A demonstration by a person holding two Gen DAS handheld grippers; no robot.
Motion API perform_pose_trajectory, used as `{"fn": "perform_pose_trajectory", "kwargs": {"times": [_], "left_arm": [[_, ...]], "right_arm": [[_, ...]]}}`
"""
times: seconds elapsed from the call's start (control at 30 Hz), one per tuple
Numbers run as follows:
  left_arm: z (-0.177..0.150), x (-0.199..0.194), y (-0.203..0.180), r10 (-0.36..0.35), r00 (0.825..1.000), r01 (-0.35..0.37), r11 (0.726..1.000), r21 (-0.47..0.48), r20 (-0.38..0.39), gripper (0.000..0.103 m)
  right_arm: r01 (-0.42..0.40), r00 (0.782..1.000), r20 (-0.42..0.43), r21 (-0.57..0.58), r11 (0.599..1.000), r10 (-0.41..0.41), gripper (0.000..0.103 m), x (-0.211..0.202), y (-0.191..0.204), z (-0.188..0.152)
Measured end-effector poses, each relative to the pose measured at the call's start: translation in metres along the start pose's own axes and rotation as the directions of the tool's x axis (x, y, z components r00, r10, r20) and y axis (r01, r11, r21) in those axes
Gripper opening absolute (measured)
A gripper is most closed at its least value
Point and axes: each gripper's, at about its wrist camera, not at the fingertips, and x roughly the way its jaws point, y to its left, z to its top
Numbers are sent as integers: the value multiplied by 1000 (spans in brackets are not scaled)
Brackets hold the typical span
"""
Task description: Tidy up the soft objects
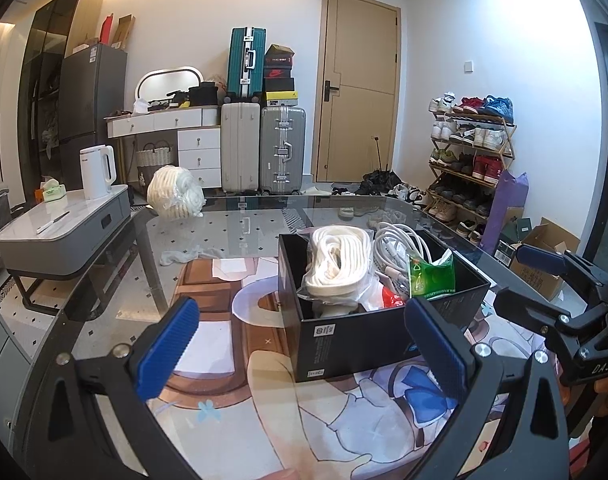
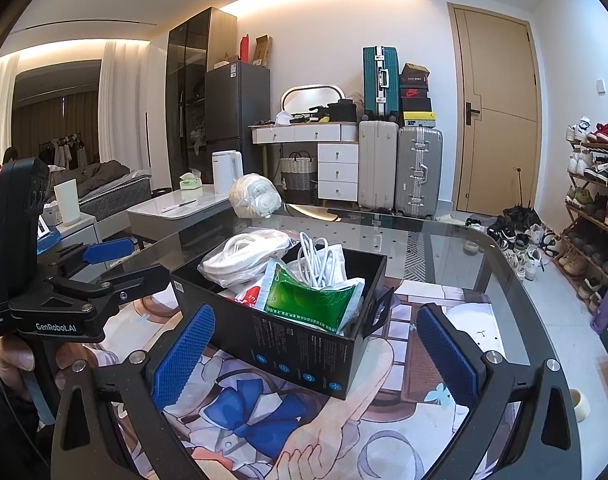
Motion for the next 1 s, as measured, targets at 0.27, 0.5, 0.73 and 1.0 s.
{"fn": "perform_pose_trajectory", "kwargs": {"times": [0.27,0.5,0.73,1.0], "left_arm": [[0,-1,0,2,1000,-2,1000,-2,7,103],[3,-3,-1,-1,1000,1,1000,-6,5,103],[2,-2,-1,0,1000,0,1000,-10,1,103],[1,-1,0,1,1000,-1,1000,-12,-1,103]], "right_arm": [[0,1000,-1,2,1000,0,103,-1,-1,1],[1,1000,10,2,1000,-1,103,-3,-2,3],[2,1000,11,1,1000,-2,103,-3,-2,3],[1,1000,9,1,1000,-1,103,-3,-2,2]]}}
